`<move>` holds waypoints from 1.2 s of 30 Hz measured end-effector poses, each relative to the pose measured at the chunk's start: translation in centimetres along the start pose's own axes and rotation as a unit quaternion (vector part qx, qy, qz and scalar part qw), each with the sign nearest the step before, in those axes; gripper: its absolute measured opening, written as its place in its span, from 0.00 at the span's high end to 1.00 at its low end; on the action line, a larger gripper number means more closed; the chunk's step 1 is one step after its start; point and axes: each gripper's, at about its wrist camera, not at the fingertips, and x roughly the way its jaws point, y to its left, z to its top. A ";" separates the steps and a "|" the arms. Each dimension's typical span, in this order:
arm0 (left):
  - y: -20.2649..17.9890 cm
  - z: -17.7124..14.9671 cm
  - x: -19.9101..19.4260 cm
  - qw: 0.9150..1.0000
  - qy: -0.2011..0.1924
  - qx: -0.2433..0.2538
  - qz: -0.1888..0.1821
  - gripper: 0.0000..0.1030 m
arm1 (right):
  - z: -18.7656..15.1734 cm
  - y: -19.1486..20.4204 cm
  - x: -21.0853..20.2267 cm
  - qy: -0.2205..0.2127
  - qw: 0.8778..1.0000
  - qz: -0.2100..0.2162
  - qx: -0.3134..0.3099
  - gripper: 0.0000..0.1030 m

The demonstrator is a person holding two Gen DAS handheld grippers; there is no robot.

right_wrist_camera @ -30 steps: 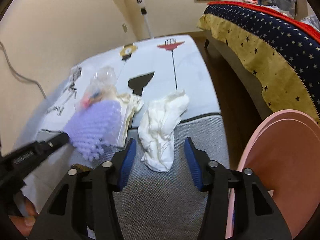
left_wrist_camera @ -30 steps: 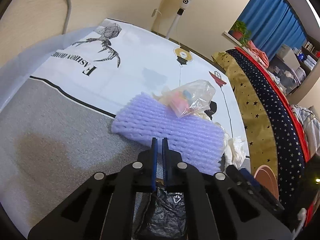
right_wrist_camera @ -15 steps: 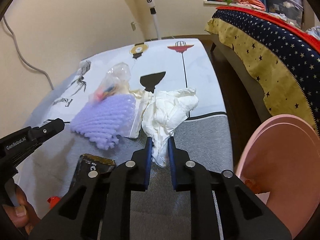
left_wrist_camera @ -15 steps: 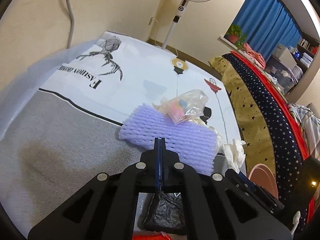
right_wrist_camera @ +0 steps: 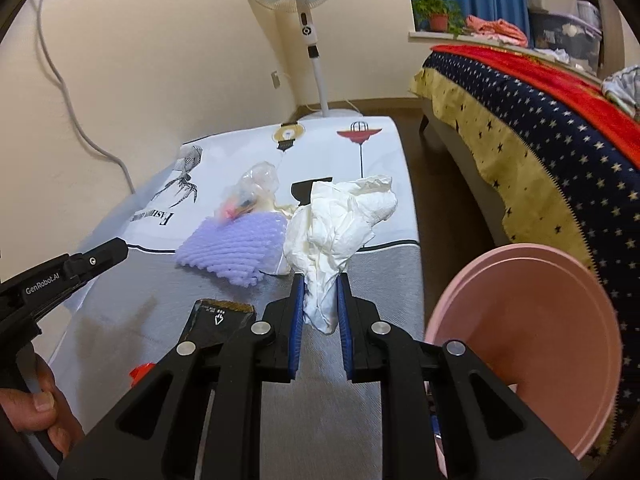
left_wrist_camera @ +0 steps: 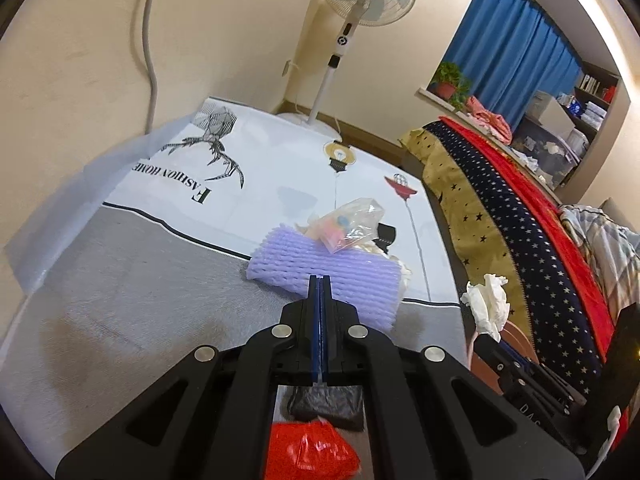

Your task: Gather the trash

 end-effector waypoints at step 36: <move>-3.1 -3.3 0.3 0.999 0.008 -0.008 -0.039 0.78 | -1.9 -5.6 -10.5 -0.057 0.997 -0.040 0.023 0.84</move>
